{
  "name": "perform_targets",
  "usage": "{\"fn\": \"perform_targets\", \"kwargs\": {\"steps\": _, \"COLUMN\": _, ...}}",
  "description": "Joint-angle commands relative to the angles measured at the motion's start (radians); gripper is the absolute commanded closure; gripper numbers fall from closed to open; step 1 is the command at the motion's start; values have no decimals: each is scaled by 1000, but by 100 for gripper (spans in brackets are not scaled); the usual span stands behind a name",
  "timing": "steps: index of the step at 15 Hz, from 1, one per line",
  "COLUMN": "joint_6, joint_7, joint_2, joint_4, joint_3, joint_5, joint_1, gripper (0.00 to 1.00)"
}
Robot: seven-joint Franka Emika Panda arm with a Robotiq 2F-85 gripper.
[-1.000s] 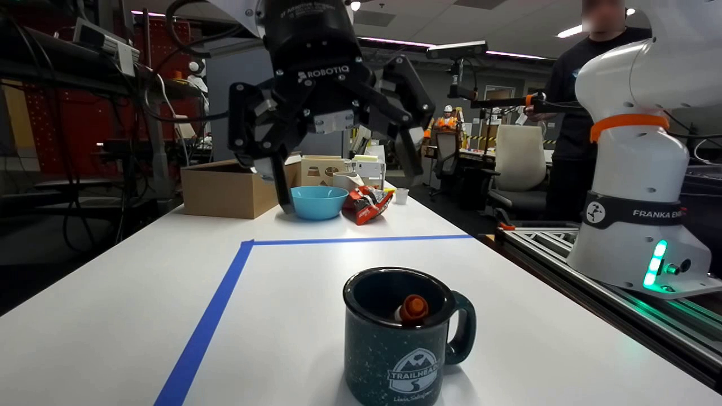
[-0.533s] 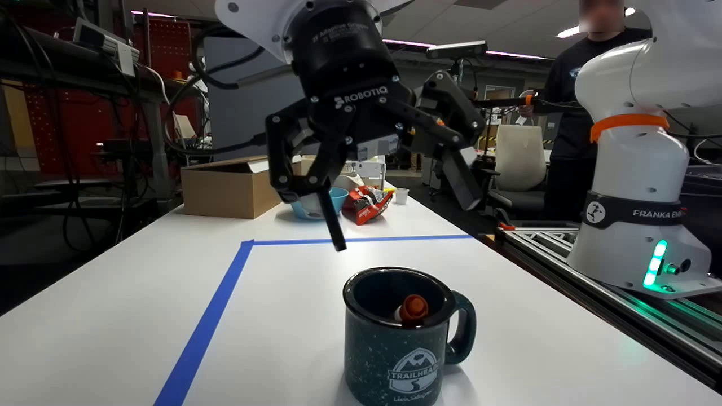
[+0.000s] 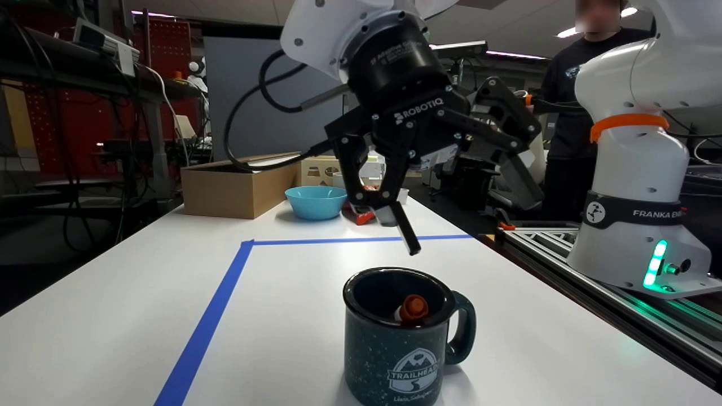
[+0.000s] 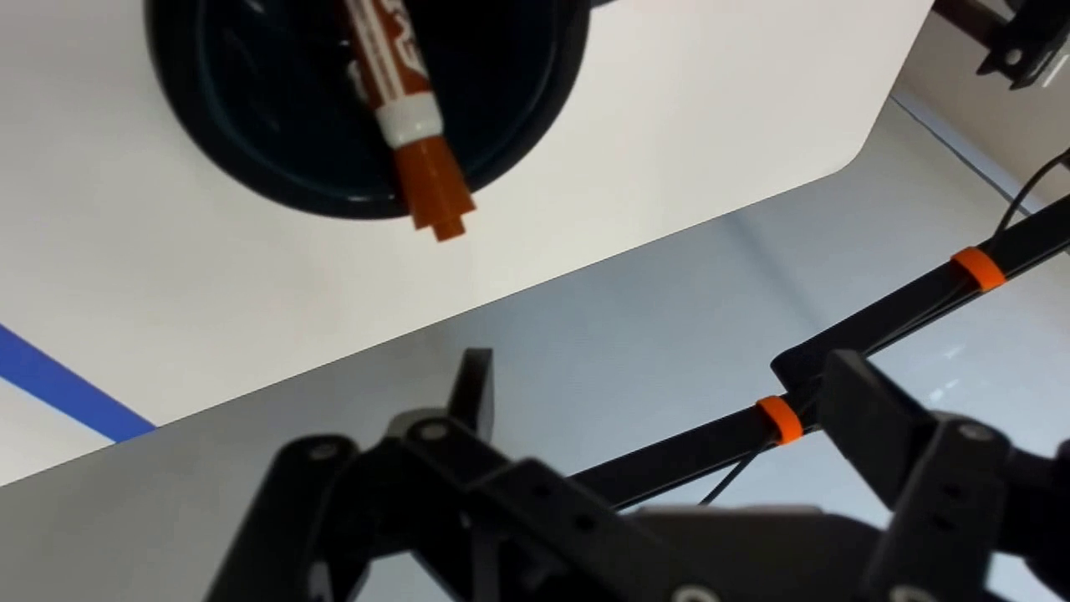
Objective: Put the marker on the table
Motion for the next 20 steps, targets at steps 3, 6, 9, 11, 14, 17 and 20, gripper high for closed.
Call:
{"fn": "perform_targets", "kwargs": {"steps": 3, "joint_6": 20, "joint_7": 15, "joint_2": -137, "joint_4": -142, "joint_3": -35, "joint_5": 5, "joint_1": 1, "gripper": 0}}
{"fn": "perform_targets", "kwargs": {"steps": 6, "joint_6": 59, "joint_7": -38, "joint_2": -148, "joint_4": -156, "joint_3": -61, "joint_5": -28, "joint_1": -2, "gripper": 0}}
{"fn": "perform_targets", "kwargs": {"steps": 9, "joint_6": 73, "joint_7": -87, "joint_2": -127, "joint_4": -138, "joint_3": -82, "joint_5": -66, "joint_1": -5, "gripper": 0}}
{"fn": "perform_targets", "kwargs": {"steps": 11, "joint_6": 85, "joint_7": -133, "joint_2": -113, "joint_4": -132, "joint_3": -91, "joint_5": -62, "joint_1": -5, "gripper": 0}}
{"fn": "perform_targets", "kwargs": {"steps": 14, "joint_6": 92, "joint_7": -185, "joint_2": -86, "joint_4": -120, "joint_3": -94, "joint_5": -53, "joint_1": -3, "gripper": 30}}
{"fn": "perform_targets", "kwargs": {"steps": 17, "joint_6": 95, "joint_7": -222, "joint_2": -61, "joint_4": -104, "joint_3": -94, "joint_5": -63, "joint_1": -6, "gripper": 43}}
{"fn": "perform_targets", "kwargs": {"steps": 20, "joint_6": 109, "joint_7": -258, "joint_2": -37, "joint_4": -94, "joint_3": -98, "joint_5": -61, "joint_1": -14, "gripper": 51}}
